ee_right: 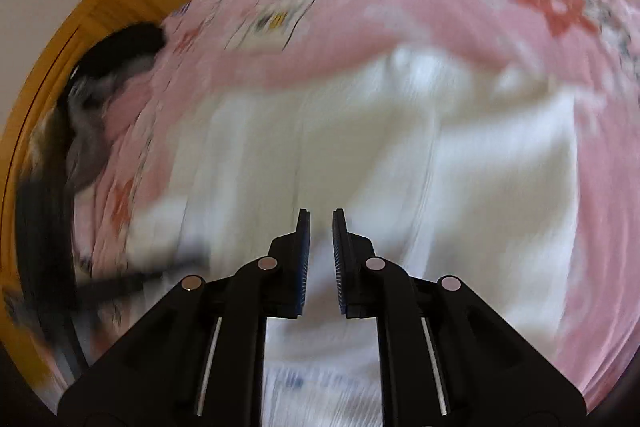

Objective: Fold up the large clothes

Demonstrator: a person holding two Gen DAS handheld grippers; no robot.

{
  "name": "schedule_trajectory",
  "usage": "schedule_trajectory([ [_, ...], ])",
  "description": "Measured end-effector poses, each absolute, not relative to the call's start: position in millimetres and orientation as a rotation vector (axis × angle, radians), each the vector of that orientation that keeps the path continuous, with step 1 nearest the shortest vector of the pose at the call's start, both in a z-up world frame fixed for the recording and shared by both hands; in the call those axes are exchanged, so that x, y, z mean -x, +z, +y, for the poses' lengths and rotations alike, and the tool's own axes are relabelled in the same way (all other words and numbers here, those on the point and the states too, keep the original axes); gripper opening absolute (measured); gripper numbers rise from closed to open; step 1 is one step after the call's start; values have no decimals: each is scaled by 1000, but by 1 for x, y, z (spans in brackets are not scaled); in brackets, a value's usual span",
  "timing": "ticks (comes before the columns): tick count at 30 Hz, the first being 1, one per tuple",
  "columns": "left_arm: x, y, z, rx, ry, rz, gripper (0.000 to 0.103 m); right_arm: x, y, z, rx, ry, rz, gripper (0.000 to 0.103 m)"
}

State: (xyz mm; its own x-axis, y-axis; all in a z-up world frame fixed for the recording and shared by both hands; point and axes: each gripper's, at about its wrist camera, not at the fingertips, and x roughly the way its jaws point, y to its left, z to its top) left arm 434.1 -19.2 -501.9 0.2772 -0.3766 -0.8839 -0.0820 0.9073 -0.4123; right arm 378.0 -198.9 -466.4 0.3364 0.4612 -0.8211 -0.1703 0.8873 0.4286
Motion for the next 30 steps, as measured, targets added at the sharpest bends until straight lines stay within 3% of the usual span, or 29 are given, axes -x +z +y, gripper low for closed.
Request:
schedule_trajectory([
  [4, -441, -526, -15, 364, -167, 1342, 29, -343, -503, -190, -150, 337, 1227, 11],
  [9, -434, -570, -4, 249, -109, 1360, 28, -328, -526, -203, -194, 263, 1192, 10],
  [16, -399, -535, 4, 275, -149, 1244, 28, -310, -499, -215, -345, 272, 1097, 12],
  [18, -382, -521, 7, 302, -171, 1214, 27, -293, -483, -219, -393, 302, 1037, 19],
  [20, -355, -510, 8, 334, -205, 1189, 28, -284, -478, -216, -414, 351, 990, 47],
  [22, -336, -510, 1, 313, -194, 1186, 30, -272, -476, -206, -418, 392, 946, 57],
  [30, -313, -568, 0, 349, -86, 1309, 36, -277, -533, -161, -170, 261, 1027, 57],
])
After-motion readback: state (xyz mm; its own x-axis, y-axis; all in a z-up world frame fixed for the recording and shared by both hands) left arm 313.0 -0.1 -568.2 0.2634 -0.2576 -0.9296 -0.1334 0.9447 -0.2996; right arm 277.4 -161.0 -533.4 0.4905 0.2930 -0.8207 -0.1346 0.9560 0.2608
